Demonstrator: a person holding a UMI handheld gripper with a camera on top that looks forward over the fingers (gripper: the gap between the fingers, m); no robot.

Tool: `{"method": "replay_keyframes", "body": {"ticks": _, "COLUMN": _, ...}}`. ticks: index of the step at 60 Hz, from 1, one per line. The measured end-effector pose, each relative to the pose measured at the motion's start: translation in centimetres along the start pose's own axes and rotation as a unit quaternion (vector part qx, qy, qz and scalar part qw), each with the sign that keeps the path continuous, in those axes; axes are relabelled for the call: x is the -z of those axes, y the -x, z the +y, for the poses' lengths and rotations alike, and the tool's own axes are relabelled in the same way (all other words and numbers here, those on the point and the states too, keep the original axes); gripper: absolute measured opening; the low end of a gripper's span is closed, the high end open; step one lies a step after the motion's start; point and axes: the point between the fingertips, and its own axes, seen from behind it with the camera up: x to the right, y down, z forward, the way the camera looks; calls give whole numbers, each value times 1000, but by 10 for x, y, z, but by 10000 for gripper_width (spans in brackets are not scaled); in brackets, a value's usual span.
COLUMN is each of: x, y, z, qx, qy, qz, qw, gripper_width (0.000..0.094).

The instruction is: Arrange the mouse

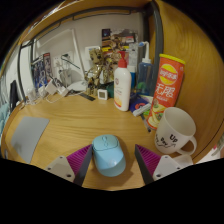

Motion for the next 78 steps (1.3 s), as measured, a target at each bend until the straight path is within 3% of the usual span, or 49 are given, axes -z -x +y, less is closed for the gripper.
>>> {"method": "replay_keyframes", "body": {"ticks": 12, "x": 5, "y": 2, "z": 0, "qx": -12, "qy": 5, "qz": 9, "qw": 1000, "gripper_width": 800}}
{"method": "replay_keyframes", "body": {"ticks": 18, "x": 9, "y": 3, "z": -1, "qx": -14, "qy": 3, "qz": 16, "qw": 1000, "gripper_width": 732}}
{"method": "replay_keyframes", "body": {"ticks": 19, "x": 11, "y": 4, "z": -1, "qx": -15, "qy": 3, "qz": 17, "qw": 1000, "gripper_width": 655}}
{"method": "replay_keyframes", "body": {"ticks": 22, "x": 7, "y": 2, "z": 0, "qx": -19, "qy": 0, "qz": 21, "qw": 1000, "gripper_width": 591}}
{"method": "replay_keyframes", "body": {"ticks": 23, "x": 8, "y": 1, "z": 0, "qx": -20, "qy": -1, "qz": 23, "qw": 1000, "gripper_width": 513}}
{"method": "replay_keyframes", "body": {"ticks": 28, "x": 10, "y": 3, "z": 2, "qx": -24, "qy": -3, "qz": 28, "qw": 999, "gripper_width": 484}}
{"method": "replay_keyframes", "body": {"ticks": 32, "x": 8, "y": 2, "z": 3, "qx": -22, "qy": 1, "qz": 32, "qw": 999, "gripper_width": 396}}
{"method": "replay_keyframes", "body": {"ticks": 40, "x": 4, "y": 4, "z": 2, "qx": -30, "qy": 18, "qz": 36, "qw": 999, "gripper_width": 309}}
{"method": "replay_keyframes", "body": {"ticks": 53, "x": -11, "y": 17, "z": -24, "qx": -42, "qy": 22, "qz": 65, "qw": 997, "gripper_width": 308}}
{"method": "replay_keyframes", "body": {"ticks": 62, "x": 12, "y": 59, "z": -109, "qx": -43, "qy": -25, "qz": 91, "qw": 995, "gripper_width": 309}}
{"method": "replay_keyframes", "body": {"ticks": 71, "x": 55, "y": 161, "z": -193, "qx": -42, "qy": -75, "qz": 81, "qw": 993, "gripper_width": 309}}
{"method": "replay_keyframes", "body": {"ticks": 78, "x": 73, "y": 266, "z": -215, "qx": -30, "qy": -90, "qz": 52, "qw": 994, "gripper_width": 311}}
